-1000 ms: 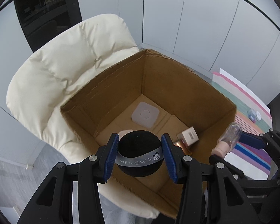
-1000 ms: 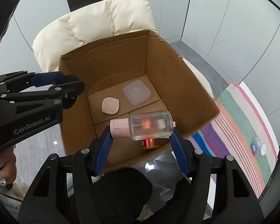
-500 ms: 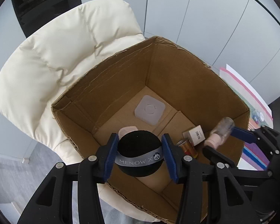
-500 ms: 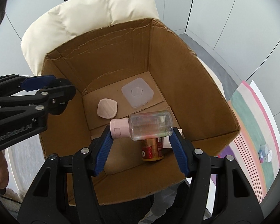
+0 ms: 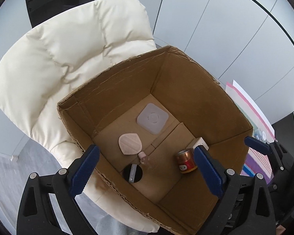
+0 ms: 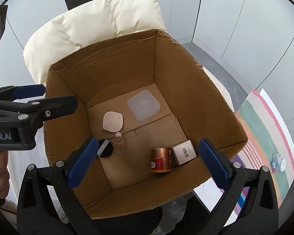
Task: Organize objects
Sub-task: 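Open both tools to release the compact and bottle into the box, then move both open tools from the box back over the striped cloth, then grasp the blue-and-pink tube with the left tool while the right tool grasps the white round compact, then lift and carry the tube with the left tool while the right tool carries the white compact to the box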
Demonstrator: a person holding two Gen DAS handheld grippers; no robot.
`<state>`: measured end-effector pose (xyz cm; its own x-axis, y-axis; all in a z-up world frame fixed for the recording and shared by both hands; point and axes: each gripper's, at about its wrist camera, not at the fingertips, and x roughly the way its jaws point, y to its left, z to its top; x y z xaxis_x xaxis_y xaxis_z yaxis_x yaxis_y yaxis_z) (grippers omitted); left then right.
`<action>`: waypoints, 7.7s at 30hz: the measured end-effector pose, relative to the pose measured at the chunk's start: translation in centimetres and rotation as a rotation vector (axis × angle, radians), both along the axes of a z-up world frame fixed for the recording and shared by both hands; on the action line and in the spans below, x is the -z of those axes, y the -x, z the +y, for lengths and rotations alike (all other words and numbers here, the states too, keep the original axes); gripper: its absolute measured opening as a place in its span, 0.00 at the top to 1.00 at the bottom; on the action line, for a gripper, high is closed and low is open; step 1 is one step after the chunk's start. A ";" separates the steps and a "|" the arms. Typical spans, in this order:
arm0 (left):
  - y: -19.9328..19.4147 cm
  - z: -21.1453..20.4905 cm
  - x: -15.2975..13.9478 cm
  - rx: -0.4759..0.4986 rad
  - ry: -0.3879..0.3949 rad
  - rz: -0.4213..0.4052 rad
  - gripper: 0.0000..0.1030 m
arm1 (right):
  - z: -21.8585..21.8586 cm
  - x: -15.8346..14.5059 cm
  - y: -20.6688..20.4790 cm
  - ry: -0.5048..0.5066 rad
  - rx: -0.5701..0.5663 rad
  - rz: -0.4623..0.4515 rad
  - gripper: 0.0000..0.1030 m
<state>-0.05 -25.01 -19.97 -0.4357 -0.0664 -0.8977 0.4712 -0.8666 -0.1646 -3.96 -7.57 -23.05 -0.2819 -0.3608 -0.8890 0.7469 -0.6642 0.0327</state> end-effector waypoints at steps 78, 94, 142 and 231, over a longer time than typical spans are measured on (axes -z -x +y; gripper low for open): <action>-8.9 12.7 -4.0 0.196 0.115 0.031 0.05 | 17.9 -7.5 -11.8 0.078 0.329 0.063 0.00; -2.3 24.5 -4.0 0.469 0.115 0.049 0.05 | 31.2 -7.5 -10.7 0.080 0.631 0.072 0.00; 25.0 48.4 8.8 0.815 0.152 0.009 0.05 | 53.6 5.8 8.3 0.036 0.955 0.012 0.00; 27.4 47.4 -4.5 0.599 0.251 0.205 0.43 | 51.3 -4.2 16.0 0.076 0.889 0.180 0.43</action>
<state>-27.44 22.36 -15.43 -0.6219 0.0435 -0.7819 -0.1207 -0.9918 0.0408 -19.95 43.68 -18.88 -0.6165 0.0003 -0.7874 -0.0416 -0.9986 0.0322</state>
